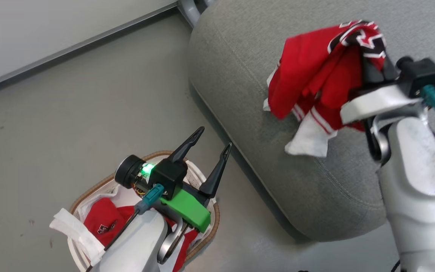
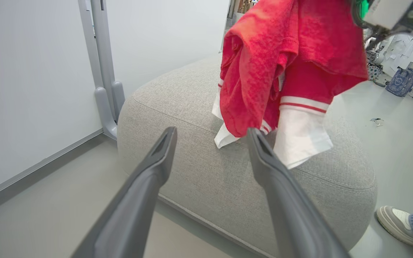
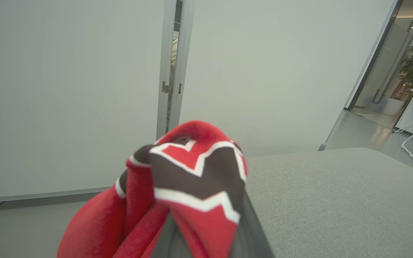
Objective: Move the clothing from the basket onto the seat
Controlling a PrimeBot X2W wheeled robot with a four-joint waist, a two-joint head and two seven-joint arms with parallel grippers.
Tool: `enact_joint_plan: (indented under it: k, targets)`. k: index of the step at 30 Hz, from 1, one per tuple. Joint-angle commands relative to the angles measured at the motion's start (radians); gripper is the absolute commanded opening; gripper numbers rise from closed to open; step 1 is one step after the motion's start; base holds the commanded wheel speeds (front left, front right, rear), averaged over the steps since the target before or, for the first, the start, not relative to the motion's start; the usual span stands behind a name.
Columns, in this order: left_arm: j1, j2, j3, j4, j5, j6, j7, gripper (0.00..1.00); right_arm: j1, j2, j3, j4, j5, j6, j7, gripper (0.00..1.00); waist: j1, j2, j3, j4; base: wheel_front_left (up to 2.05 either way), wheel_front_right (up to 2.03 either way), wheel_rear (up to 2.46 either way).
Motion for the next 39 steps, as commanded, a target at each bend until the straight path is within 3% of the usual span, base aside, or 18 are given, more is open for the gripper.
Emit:
enact_joint_plan:
  k: [1,11,17,25,34,35,37,38,39]
  targets:
    - [-0.027,0.004,-0.005,-0.008,0.011,-0.004,-0.001,1.00,-0.057,-0.022,-0.029,0.005,0.010,-0.001,-0.002,0.00,0.0000,-0.0001,0.068,0.070,0.00,0.00,0.00]
    - [-0.117,-0.003,-0.055,-0.036,0.059,-0.007,-0.001,1.00,-0.372,-0.202,-0.216,0.080,-0.094,-0.001,-0.002,0.00,0.0000,-0.0001,0.251,0.256,0.00,0.00,0.00]
    - [-0.153,-0.009,-0.073,-0.047,0.073,-0.007,-0.001,1.00,-0.451,-0.280,-0.356,0.155,-0.141,-0.001,-0.002,0.00,0.0000,-0.0001,0.338,0.348,0.00,0.00,0.00]
    - [-0.162,0.007,-0.069,-0.055,0.091,-0.002,-0.001,1.00,-0.405,-0.269,-0.494,0.275,-0.198,-0.001,-0.002,0.00,0.0000,-0.0001,0.398,0.377,0.00,0.00,0.00]
    - [-0.153,0.029,-0.048,-0.047,0.077,0.004,-0.001,1.00,-0.330,-0.216,-0.515,0.338,-0.218,-0.001,-0.002,0.01,0.0000,-0.0001,0.405,0.331,0.00,0.00,0.00]
    - [-0.152,0.031,-0.046,-0.044,0.075,0.004,-0.001,1.00,-0.322,-0.212,-0.514,0.336,-0.213,-0.001,-0.002,0.26,0.0000,-0.0001,0.403,0.325,0.00,0.00,0.00]
    - [-0.149,0.034,-0.044,-0.040,0.072,0.005,-0.001,1.00,-0.304,-0.203,-0.508,0.329,-0.203,-0.001,-0.002,0.46,0.0000,-0.0001,0.396,0.315,0.00,0.00,0.00]
    - [-0.147,0.036,-0.043,-0.038,0.070,0.006,-0.001,1.00,-0.295,-0.201,-0.502,0.321,-0.197,-0.001,-0.002,0.49,0.0000,-0.0001,0.392,0.311,0.00,0.00,0.00]
    - [-0.145,0.037,-0.040,-0.038,0.068,0.006,-0.001,1.00,-0.283,-0.201,-0.492,0.312,-0.192,-0.001,-0.002,1.00,0.0000,-0.0001,0.386,0.305,0.00,0.00,0.00]
